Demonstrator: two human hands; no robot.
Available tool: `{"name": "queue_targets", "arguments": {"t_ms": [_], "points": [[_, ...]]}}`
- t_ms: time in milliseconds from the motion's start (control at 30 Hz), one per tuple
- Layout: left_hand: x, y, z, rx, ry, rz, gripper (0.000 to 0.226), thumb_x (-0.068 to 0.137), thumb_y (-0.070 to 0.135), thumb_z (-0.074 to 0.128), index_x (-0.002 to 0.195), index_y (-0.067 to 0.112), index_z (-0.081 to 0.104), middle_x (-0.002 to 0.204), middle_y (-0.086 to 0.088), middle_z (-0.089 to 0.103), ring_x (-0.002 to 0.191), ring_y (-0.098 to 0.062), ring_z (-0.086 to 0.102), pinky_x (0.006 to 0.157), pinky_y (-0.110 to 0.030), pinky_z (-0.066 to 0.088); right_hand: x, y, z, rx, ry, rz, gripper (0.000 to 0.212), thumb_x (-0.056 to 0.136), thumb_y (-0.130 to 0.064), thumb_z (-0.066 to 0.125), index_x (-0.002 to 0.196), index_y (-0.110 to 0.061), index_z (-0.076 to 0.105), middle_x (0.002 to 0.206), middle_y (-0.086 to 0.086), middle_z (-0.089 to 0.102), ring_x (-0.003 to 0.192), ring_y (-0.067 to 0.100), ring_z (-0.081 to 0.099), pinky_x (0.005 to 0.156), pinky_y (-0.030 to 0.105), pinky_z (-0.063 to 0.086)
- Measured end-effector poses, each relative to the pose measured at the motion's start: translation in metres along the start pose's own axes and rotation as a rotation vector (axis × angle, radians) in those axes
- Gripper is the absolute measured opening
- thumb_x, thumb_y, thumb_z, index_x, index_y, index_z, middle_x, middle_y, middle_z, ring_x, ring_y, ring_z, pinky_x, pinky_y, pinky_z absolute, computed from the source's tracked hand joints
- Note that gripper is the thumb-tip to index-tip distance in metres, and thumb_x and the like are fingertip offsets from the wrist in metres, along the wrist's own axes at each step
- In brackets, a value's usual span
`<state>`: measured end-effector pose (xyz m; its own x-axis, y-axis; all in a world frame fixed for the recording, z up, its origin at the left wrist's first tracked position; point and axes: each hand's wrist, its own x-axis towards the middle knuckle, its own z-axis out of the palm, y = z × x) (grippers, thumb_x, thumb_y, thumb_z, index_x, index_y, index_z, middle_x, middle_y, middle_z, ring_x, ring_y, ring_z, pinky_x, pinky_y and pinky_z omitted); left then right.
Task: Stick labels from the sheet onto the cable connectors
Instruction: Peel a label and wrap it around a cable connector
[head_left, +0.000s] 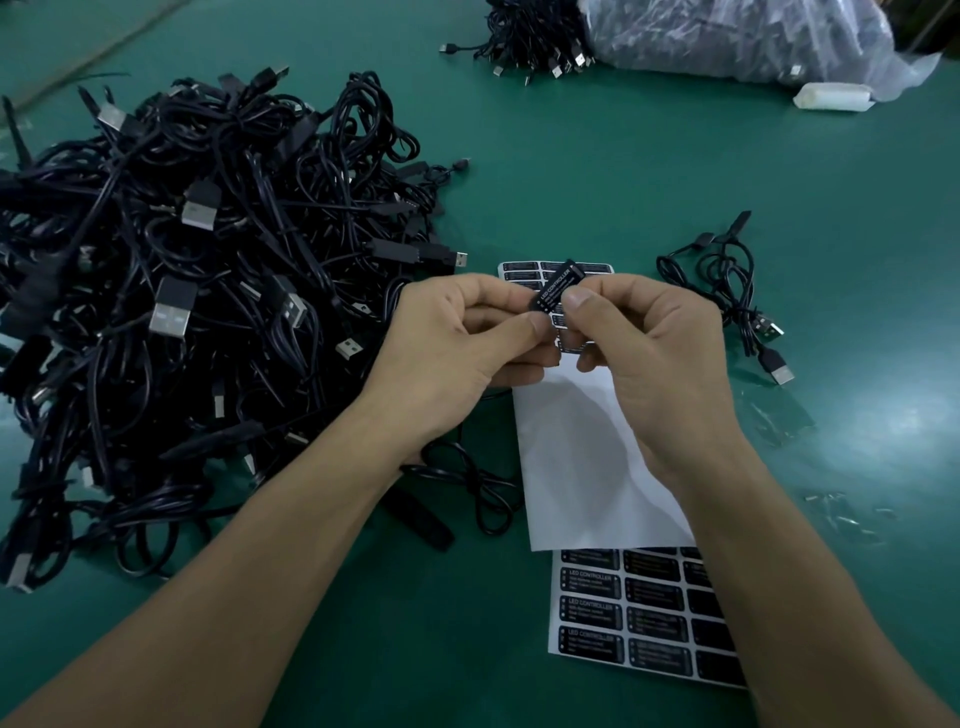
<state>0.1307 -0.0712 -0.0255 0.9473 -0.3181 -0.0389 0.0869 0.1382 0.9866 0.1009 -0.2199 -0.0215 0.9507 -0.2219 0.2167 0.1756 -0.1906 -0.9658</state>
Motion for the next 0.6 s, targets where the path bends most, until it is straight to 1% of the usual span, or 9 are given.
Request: {"name": "queue_targets", "arguments": {"t_ms": [133, 433, 600], "points": [[-0.0003, 0.0005, 0.0002, -0.006, -0.003, -0.010, 0.006, 0.089, 0.004, 0.072, 0.092, 0.009, 0.070, 0.076, -0.007, 0.077, 0.073, -0.017, 0.077, 0.061, -0.022, 0.059, 0.0000, -0.0010, -0.0008, -0.014, -0.004, -0.005, 0.020, 0.094, -0.009, 0.064, 0.079, -0.019, 0.072, 0.063, -0.012, 0.066, 0.062, 0.005, 0.058, 0.059, 0.019, 0.049], [-0.0006, 0.0014, 0.0005, -0.005, -0.013, -0.016, 0.007, 0.087, 0.004, 0.073, 0.092, 0.009, 0.070, 0.075, -0.006, 0.077, 0.074, -0.017, 0.077, 0.061, -0.022, 0.059, 0.0011, -0.0004, -0.0012, -0.039, 0.006, -0.009, 0.021, 0.095, -0.010, 0.064, 0.078, -0.021, 0.071, 0.061, -0.012, 0.065, 0.061, 0.006, 0.057, 0.057, 0.019, 0.049], [-0.0006, 0.0010, 0.0010, -0.011, -0.003, -0.017, 0.007, 0.087, 0.003, 0.073, 0.091, 0.008, 0.069, 0.074, -0.006, 0.077, 0.071, -0.017, 0.076, 0.060, -0.023, 0.059, 0.0015, -0.0003, -0.0014, -0.040, -0.018, -0.014, 0.021, 0.095, -0.009, 0.063, 0.078, -0.020, 0.070, 0.060, -0.015, 0.064, 0.058, 0.001, 0.056, 0.057, 0.016, 0.048]]}}
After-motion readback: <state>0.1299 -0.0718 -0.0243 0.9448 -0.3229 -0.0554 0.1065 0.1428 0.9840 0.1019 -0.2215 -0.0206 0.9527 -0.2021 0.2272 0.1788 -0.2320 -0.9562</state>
